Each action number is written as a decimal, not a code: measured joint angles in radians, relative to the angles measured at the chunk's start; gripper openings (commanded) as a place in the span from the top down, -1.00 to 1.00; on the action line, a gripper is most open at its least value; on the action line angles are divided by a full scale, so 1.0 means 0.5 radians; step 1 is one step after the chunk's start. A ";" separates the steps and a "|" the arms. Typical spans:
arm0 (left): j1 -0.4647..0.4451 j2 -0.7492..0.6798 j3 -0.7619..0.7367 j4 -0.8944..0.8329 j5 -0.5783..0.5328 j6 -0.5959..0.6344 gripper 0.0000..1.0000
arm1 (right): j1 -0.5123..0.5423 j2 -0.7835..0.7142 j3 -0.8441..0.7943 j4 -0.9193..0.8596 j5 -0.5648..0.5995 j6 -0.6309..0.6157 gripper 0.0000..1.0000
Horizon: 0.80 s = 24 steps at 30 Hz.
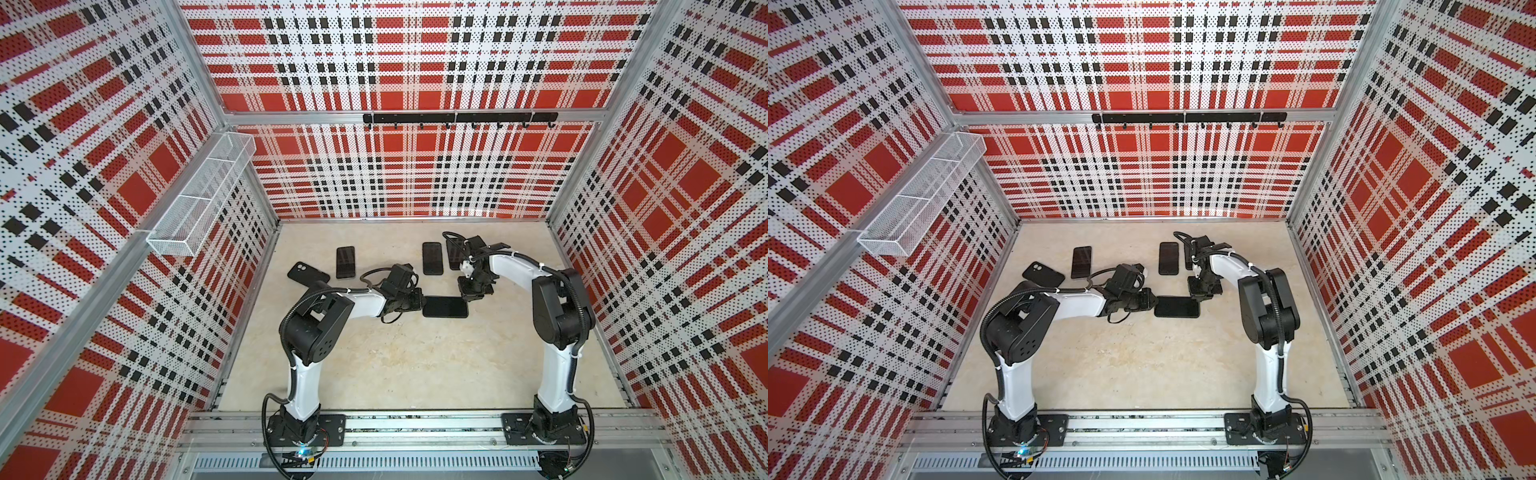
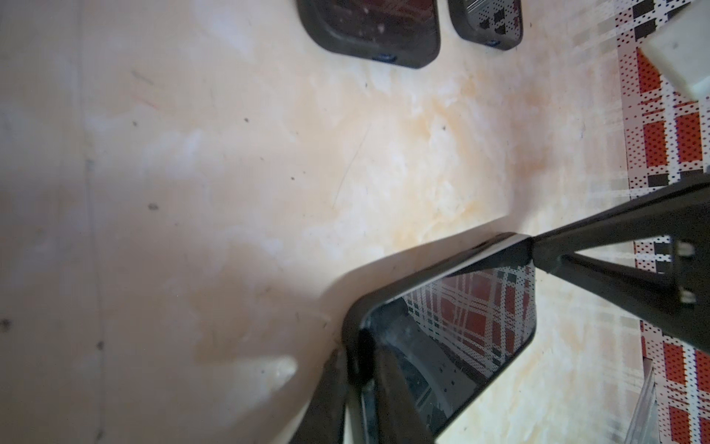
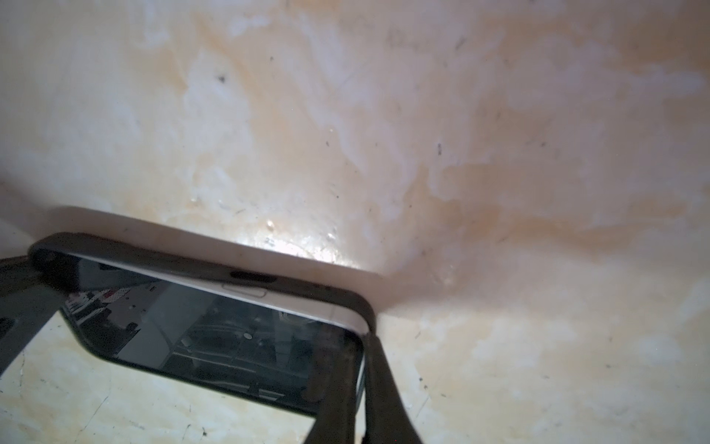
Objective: Put the phone into the phone case
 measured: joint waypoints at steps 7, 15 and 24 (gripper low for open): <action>0.000 0.000 0.024 -0.040 0.000 0.013 0.67 | 0.002 -0.003 -0.021 0.026 -0.002 0.042 0.84; 0.002 0.000 0.029 -0.054 -0.006 0.014 0.68 | 0.015 0.038 -0.021 0.047 0.009 0.064 0.84; 0.008 0.001 0.040 -0.069 -0.005 0.014 0.70 | 0.032 -0.014 -0.029 0.054 0.023 0.050 0.57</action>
